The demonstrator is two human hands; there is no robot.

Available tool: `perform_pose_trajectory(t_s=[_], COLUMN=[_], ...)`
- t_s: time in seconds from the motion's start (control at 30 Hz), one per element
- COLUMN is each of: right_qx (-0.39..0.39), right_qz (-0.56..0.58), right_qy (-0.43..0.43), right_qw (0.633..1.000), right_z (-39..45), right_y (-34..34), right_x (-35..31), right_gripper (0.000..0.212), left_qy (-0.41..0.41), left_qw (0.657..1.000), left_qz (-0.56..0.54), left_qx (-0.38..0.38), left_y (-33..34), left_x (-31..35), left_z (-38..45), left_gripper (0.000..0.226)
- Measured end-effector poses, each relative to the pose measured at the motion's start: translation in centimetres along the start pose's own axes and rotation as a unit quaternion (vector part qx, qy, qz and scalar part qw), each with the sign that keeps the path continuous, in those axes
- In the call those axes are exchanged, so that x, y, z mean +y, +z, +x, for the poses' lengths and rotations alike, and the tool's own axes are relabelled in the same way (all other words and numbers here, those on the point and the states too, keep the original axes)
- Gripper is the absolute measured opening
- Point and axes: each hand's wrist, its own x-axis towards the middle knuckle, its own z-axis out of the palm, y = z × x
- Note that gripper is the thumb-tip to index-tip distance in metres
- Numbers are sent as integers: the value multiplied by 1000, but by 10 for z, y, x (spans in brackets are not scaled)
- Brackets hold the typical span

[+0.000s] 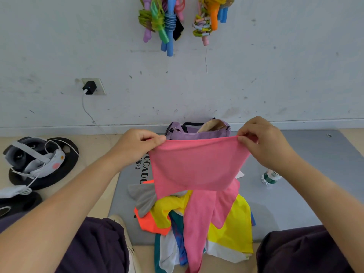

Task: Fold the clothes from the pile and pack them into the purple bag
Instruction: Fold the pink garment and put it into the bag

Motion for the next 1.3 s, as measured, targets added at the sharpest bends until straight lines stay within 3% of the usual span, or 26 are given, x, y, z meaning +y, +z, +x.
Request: perform_pose_trajectory(t_s=[0.23, 0.33, 0.5, 0.7, 0.87, 1.13, 1.3], right_qx=[47, 61, 25, 54, -31, -30, -58], right_qz=[-1, -23, 12, 6, 119, 135, 261], right_qy=[3, 15, 9, 25, 75, 139, 170], right_qw=[999, 998, 1000, 998, 990, 981, 948], right_z=[1, 1, 0, 0, -1, 1, -1], right_y=[1, 2, -1, -1, 0, -3, -5], right_x=[-6, -5, -2, 4, 8, 12, 7], right_gripper=[10, 9, 10, 5, 19, 11, 10], left_qy=[16, 16, 31, 35, 7, -10, 3], left_qw=[1000, 999, 995, 996, 986, 976, 987], left_qz=[-1, -24, -6, -62, -138, -157, -51], left_qx=[7, 45, 93, 50, 92, 151, 155], left_y=[1, 2, 4, -3, 1, -1, -2], left_x=[0, 2, 7, 12, 12, 3, 0], left_z=[2, 2, -1, -2, -3, 3, 4], left_gripper=[12, 10, 15, 7, 8, 11, 9])
